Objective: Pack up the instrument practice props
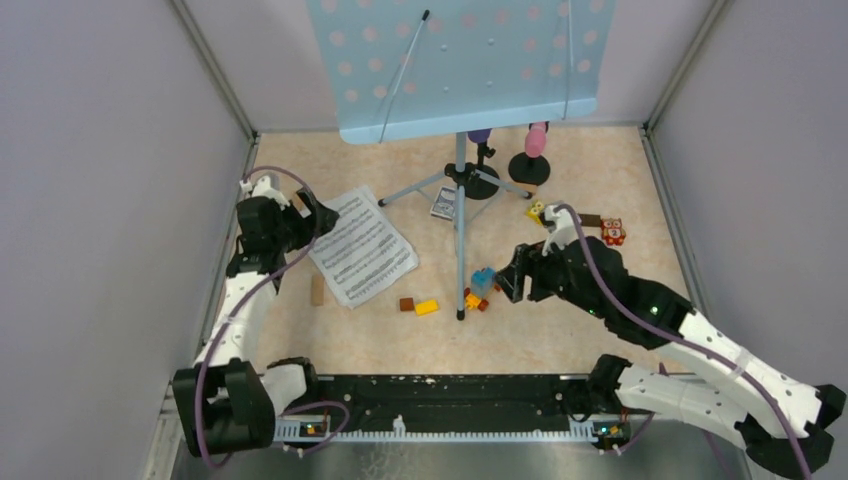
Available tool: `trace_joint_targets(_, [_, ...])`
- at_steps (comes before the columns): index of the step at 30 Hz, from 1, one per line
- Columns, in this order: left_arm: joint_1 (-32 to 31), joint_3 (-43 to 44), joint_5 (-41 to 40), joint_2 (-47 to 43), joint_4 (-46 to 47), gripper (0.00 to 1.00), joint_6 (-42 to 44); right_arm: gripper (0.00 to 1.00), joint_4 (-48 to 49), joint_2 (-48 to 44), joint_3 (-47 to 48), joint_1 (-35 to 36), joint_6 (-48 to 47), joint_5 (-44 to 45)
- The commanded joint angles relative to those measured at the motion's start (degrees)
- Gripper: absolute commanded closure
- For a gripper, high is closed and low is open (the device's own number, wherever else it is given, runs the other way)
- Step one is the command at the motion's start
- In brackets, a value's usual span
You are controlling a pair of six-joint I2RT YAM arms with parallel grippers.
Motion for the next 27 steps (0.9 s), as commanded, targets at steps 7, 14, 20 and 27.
trace_joint_targets(7, [-2.8,-7.9,15.3,-14.6,10.4,0.01,-1.3,0.32,7.9,9.8,-3.3,-18.2,2.0,-25.8])
trace_joint_targets(14, [-19.1,-7.6,9.9,-14.7,18.3,0.01,1.3,0.32,26.5,9.2,-11.1,-34.1,13.4,-40.5])
trace_joint_targets(20, [-35.3,-9.5,-4.6,-10.9,32.0,0.01,1.6,0.33,32.8,10.2,-12.4,-34.1,18.4,-41.5])
trace_joint_targets(27, [-49.2,-5.2,-18.3,2.3,40.6,0.03,5.3,0.34,40.6,5.3,-19.8,-34.1,23.8,-36.7])
